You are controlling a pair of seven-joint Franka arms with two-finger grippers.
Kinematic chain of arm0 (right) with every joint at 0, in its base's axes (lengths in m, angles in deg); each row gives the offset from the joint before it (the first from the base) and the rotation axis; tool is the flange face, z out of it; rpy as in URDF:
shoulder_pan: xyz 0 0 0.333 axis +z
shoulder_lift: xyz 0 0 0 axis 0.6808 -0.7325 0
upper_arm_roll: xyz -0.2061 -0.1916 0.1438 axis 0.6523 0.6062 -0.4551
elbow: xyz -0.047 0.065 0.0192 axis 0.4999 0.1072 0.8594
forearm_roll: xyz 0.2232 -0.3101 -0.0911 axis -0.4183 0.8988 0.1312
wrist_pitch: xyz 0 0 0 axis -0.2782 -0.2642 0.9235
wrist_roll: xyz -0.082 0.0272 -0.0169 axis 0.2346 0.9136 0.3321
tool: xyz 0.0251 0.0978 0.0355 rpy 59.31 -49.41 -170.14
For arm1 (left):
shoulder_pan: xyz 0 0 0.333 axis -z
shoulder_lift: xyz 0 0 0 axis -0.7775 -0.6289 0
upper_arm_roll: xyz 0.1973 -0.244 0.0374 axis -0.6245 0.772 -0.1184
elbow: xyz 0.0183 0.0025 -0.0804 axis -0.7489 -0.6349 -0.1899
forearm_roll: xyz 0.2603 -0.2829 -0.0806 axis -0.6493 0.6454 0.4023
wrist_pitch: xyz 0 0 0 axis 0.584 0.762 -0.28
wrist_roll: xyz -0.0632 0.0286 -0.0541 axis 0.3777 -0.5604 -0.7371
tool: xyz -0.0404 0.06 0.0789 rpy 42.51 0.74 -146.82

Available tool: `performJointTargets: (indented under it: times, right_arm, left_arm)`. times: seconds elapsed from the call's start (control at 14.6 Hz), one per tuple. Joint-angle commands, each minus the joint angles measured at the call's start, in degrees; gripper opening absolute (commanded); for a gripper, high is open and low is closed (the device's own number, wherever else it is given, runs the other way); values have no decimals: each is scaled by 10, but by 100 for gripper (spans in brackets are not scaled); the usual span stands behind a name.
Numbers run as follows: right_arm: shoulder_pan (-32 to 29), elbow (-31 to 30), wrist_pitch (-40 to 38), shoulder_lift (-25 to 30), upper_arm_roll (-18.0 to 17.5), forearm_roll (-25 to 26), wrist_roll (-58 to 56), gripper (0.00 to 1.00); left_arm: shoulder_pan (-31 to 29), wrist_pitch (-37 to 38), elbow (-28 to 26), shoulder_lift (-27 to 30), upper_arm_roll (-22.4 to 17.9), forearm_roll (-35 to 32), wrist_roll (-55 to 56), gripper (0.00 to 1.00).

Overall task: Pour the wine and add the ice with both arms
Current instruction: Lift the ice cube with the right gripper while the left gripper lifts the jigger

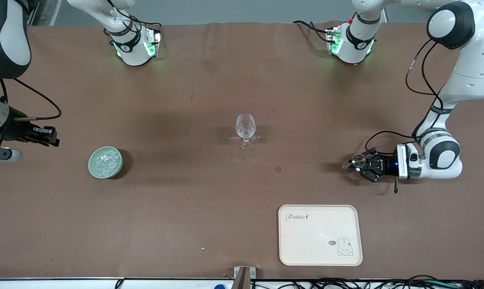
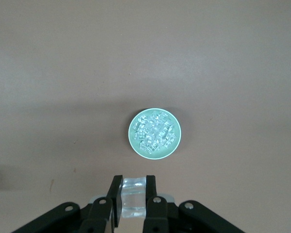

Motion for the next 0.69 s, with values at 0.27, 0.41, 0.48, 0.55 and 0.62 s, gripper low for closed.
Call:
performJointTargets:
  times: [0.27, 0.41, 0.48, 0.55, 0.62]
  right_arm:
    - [-1, -19, -6, 29, 1, 0, 6, 10]
    - [-1, -19, -12, 35, 2, 0, 5, 10]
    - [-1, -20, -15, 39, 1, 0, 6, 10]
    - [-1, -20, -18, 43, 1, 0, 5, 10]
    - [-1, -20, -23, 46, 2, 0, 5, 10]
  left_arm:
    - [19, 4, -16, 92, 37, -35, 19, 0]
    - [25, 1, -32, 111, 50, -36, 24, 0]
    - [28, -4, -41, 127, 61, -37, 24, 0]
    - [34, -23, -63, 155, 65, -37, 25, 0]
    - [43, -35, -83, 183, 69, -35, 36, 0]
